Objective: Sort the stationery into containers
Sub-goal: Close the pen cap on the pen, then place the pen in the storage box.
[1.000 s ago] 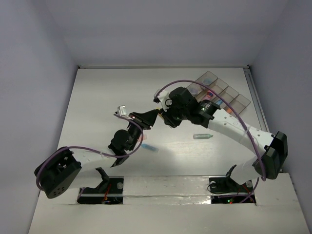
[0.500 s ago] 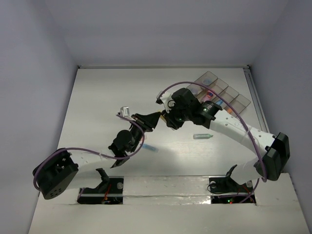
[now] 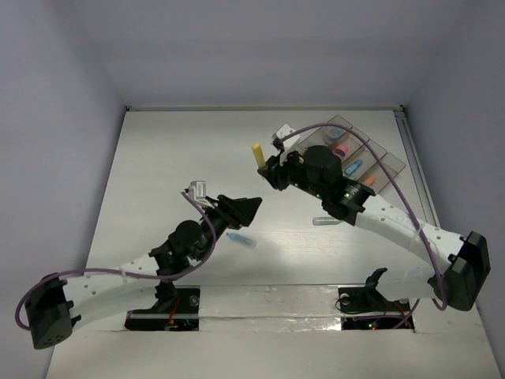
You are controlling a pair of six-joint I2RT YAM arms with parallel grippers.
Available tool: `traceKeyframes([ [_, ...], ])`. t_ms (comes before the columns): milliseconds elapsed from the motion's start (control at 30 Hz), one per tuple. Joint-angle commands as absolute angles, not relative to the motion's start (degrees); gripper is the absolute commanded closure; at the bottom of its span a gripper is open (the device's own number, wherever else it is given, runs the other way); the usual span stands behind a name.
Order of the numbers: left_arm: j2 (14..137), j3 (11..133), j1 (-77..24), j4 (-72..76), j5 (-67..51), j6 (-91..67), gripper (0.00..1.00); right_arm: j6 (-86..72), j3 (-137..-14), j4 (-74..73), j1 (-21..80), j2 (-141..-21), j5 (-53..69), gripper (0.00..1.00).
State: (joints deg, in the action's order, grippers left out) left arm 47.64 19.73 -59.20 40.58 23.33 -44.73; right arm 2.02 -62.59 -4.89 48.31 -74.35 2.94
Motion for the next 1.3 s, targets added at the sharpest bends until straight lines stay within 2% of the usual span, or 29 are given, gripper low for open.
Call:
traceKeyframes([
  [0,39.7,18.5,-59.4,33.2,24.6,-42.5,0.33,0.1,-62.0,11.3,48.0,-70.8,-2.0,1.00],
  [167,27.9,17.8,-59.4,27.3,28.8,-38.9,0.25,-3.9,-60.1,10.2,45.6,-70.9,-4.6,1.00],
  [300,22.9,16.8,-59.4,25.2,28.2,-35.7,0.20,-7.4,-58.7,9.0,42.3,-70.1,-12.4,1.00],
  [467,23.3,16.5,-59.4,24.9,22.3,-32.1,0.13,-18.9,-57.6,-1.4,29.9,-67.4,-18.7,1.00],
  [500,23.6,16.9,-59.4,24.8,21.6,-31.5,0.06,-20.9,-57.4,-4.1,27.2,-66.9,-19.5,1.00],
  [567,24.9,17.2,-59.4,24.5,20.1,-29.5,0.03,-24.3,-57.2,-10.8,18.7,-65.7,-17.7,1.00],
  [667,26.4,16.8,-59.4,25.5,18.2,-27.3,0.02,-27.4,-56.1,-15.7,7.5,-65.0,-12.2,1.00],
  [800,27.7,16.2,-59.4,27.6,14.8,-25.9,0.01,-29.3,-52.7,-16.9,-1.3,-65.2,-5.3,1.00],
  [1033,28.7,15.4,-59.4,28.1,9.6,-26.5,0.01,-30.4,-50.3,-15.4,-8.6,-71.3,-2.8,1.00],
  [1200,27.4,15.0,-59.4,28.0,9.5,-26.9,0.01,-31.1,-49.4,-14.1,-9.9,-73.8,-1.7,1.00],
  [1267,27.1,14.9,-59.4,28.0,9.8,-26.9,0.01,-31.1,-49.6,-13.5,-10.5,-75.3,-1.8,0.95],
])
